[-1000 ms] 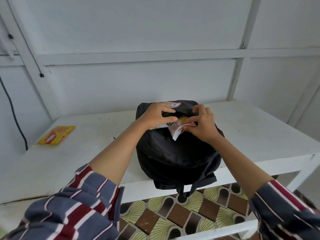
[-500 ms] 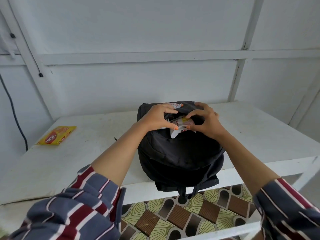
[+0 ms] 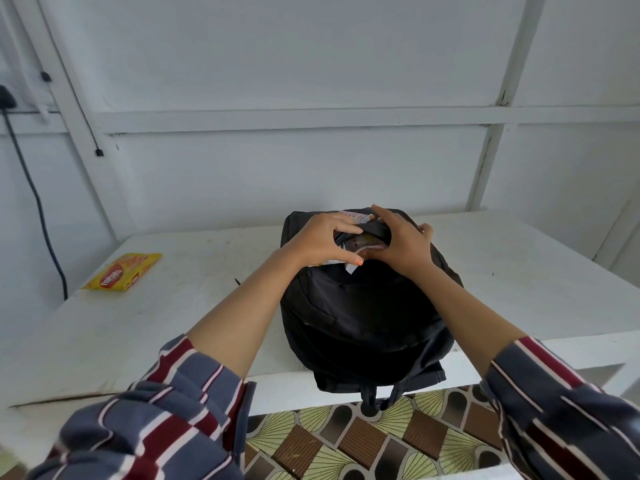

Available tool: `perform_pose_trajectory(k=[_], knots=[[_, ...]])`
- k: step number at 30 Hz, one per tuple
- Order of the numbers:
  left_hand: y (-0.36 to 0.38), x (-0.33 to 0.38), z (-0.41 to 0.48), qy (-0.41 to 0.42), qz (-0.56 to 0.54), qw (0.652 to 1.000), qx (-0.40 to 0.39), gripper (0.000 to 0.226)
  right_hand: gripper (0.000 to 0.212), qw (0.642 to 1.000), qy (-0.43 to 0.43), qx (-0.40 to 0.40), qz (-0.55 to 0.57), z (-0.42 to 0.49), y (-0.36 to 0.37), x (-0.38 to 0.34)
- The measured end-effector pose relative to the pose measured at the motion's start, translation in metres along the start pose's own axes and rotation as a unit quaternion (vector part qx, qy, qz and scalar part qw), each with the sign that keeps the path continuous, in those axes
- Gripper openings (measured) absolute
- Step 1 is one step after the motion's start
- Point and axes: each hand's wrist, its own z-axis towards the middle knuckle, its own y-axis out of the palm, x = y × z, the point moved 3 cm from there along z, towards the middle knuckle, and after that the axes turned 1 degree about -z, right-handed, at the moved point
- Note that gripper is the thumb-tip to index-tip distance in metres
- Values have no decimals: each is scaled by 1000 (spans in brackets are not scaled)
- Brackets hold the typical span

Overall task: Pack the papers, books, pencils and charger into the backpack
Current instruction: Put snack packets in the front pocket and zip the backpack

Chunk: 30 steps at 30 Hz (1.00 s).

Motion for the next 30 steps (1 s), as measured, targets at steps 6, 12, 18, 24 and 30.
perform_pose_trajectory(k=[6, 12, 18, 24, 30], knots=[[-1, -1, 2, -8, 0, 1000, 4, 60, 75, 1000, 17, 22, -15, 7, 2, -3], [-2, -1, 1, -14, 0, 1000, -1, 58, 88, 991, -61, -38, 114, -2, -12, 2], [-2, 0, 1, -2, 9, 1000, 4, 60, 18, 958, -210, 71, 183, -32, -15, -6], [-2, 0, 1, 2, 14, 1000, 0, 62, 28, 955, -244, -127, 109, -43, 5, -13], [-3, -1, 0, -3, 24, 1000, -9, 64, 35, 954, -199, -193, 113, -34, 2, -13]])
